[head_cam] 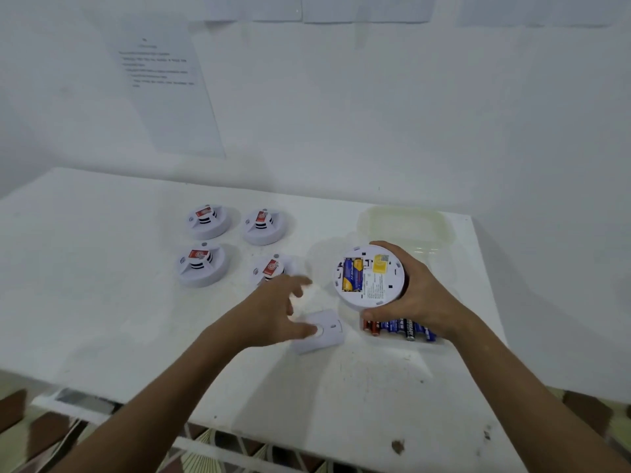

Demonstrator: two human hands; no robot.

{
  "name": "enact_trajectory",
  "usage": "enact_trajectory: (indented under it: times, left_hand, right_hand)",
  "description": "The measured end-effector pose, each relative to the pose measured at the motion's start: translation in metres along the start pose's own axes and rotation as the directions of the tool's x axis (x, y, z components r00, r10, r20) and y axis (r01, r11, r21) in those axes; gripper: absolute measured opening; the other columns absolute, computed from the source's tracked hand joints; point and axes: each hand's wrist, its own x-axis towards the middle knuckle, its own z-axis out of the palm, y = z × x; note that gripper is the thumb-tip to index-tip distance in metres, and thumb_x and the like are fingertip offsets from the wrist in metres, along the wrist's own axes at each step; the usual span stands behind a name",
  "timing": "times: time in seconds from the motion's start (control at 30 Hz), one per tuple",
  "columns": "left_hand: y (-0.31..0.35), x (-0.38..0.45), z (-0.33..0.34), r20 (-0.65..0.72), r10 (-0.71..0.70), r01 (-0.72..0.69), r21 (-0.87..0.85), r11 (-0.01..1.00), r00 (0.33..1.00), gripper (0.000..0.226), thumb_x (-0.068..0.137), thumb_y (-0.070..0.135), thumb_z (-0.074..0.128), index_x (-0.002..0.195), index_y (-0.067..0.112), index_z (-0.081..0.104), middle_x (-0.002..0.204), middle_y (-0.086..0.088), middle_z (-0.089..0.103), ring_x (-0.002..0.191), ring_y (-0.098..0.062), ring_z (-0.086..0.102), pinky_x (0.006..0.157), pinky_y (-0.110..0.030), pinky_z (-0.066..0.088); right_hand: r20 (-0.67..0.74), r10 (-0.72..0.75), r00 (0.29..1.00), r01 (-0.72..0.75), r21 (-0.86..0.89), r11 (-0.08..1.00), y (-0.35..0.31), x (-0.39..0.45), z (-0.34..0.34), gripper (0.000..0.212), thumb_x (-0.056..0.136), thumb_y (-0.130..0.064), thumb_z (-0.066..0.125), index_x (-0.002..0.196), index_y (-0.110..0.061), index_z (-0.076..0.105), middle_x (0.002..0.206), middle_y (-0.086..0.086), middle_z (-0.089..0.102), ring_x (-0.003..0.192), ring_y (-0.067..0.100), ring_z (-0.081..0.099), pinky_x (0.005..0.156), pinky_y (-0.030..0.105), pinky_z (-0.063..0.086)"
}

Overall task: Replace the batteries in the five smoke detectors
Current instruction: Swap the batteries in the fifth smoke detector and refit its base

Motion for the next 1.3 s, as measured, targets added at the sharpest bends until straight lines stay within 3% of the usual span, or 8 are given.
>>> enact_trajectory:
  times: [0.17, 0.37, 0.57, 0.67, 0.87, 1.0, 1.13, 1.3]
  left_hand:
    - [-0.012, -0.002, 0.026, 0.086, -0.050, 0.031, 0.208, 0.978, 0.995, 0.087, 0.066, 0.061, 0.074, 0.139, 0.021, 0.045, 0.119, 0.005, 0.047, 0.102, -0.011, 0.048, 0.088, -0.029, 0.047]
    - [-0.016, -0.003, 0.030, 0.065, 0.027, -0.037, 0.167, 0.985, 0.998, 0.039, 0.073, 0.046, 0.075, 0.087, 0.011, 0.065, 0.085, -0.003, 0.058, 0.083, -0.012, 0.046, 0.069, -0.029, 0.043]
    - [-0.017, -0.009, 0.027, 0.001, 0.001, -0.001, 0.310, 0.951, 1.000, 0.042, 0.064, 0.060, 0.070, 0.071, 0.022, 0.054, 0.076, 0.009, 0.044, 0.068, -0.014, 0.048, 0.053, -0.026, 0.037]
    - [-0.012, -0.015, 0.012, -0.087, 0.022, 0.002, 0.264, 0.965, 0.996, 0.044, 0.059, 0.058, 0.070, 0.067, 0.019, 0.052, 0.071, 0.009, 0.043, 0.064, -0.015, 0.046, 0.052, -0.026, 0.038]
    - [0.011, -0.014, -0.042, -0.401, 0.061, 0.022, 0.199, 0.980, 0.914, 0.049, 0.060, 0.055, 0.071, 0.088, 0.016, 0.065, 0.087, 0.005, 0.056, 0.071, -0.013, 0.055, 0.060, -0.031, 0.053]
    - [0.051, 0.001, -0.045, -0.294, 0.200, -0.166, 0.135, 0.977, 0.935, 0.054, 0.059, 0.055, 0.074, 0.096, 0.017, 0.068, 0.090, 0.006, 0.058, 0.077, -0.007, 0.054, 0.065, -0.034, 0.054]
    - [0.070, 0.017, -0.039, -0.203, 0.259, -0.232, 0.146, 0.962, 0.944, 0.056, 0.061, 0.059, 0.067, 0.099, 0.018, 0.069, 0.093, 0.003, 0.058, 0.082, -0.009, 0.053, 0.069, -0.036, 0.053]
    - [0.071, 0.028, -0.042, -0.145, 0.282, -0.271, 0.093, 0.958, 0.948, 0.062, 0.067, 0.055, 0.076, 0.120, 0.025, 0.065, 0.102, 0.003, 0.053, 0.091, -0.011, 0.052, 0.070, -0.017, 0.043]
  right_hand:
    - [0.009, 0.004, 1.000, -0.003, -0.018, 1.000, 0.004, -0.004, -0.001, 0.095, 0.052, -0.005, 0.094, 0.132, -0.029, 0.049, 0.119, -0.019, 0.064, 0.114, 0.003, 0.059, 0.087, 0.015, 0.051]
    - [0.022, 0.006, 1.000, -0.005, -0.047, 0.999, 0.005, -0.003, 0.001, 0.093, 0.053, -0.004, 0.094, 0.130, -0.033, 0.049, 0.117, -0.024, 0.064, 0.112, -0.001, 0.059, 0.085, 0.011, 0.049]
    - [0.023, 0.020, 1.000, -0.018, -0.059, 0.998, 0.008, 0.000, 0.003, 0.092, 0.054, 0.000, 0.092, 0.127, -0.036, 0.048, 0.114, -0.029, 0.063, 0.110, -0.004, 0.059, 0.083, 0.009, 0.049]
    - [0.012, 0.027, 1.000, -0.026, -0.043, 0.999, 0.007, 0.001, 0.003, 0.097, 0.051, -0.005, 0.096, 0.131, -0.034, 0.048, 0.118, -0.022, 0.064, 0.112, 0.000, 0.059, 0.085, 0.013, 0.051]
    - [-0.001, 0.028, 1.000, -0.028, -0.026, 0.999, 0.003, 0.005, 0.003, 0.096, 0.049, -0.013, 0.094, 0.132, -0.032, 0.049, 0.119, -0.020, 0.064, 0.114, 0.003, 0.059, 0.087, 0.016, 0.052]
    - [-0.006, 0.004, 1.000, -0.005, -0.016, 1.000, -0.003, 0.009, 0.009, 0.098, 0.050, -0.011, 0.094, 0.135, -0.028, 0.049, 0.122, -0.012, 0.065, 0.115, 0.011, 0.060, 0.091, 0.029, 0.056]
    - [-0.017, -0.031, 0.999, 0.031, -0.017, 0.999, -0.008, 0.013, 0.010, 0.098, 0.052, -0.006, 0.094, 0.137, -0.021, 0.050, 0.128, -0.005, 0.063, 0.120, 0.017, 0.059, 0.098, 0.037, 0.053]
    - [-0.040, -0.031, 0.999, 0.030, -0.013, 0.999, -0.009, 0.010, 0.006, 0.097, 0.050, -0.009, 0.094, 0.137, -0.023, 0.051, 0.126, -0.008, 0.063, 0.118, 0.014, 0.059, 0.097, 0.031, 0.053]
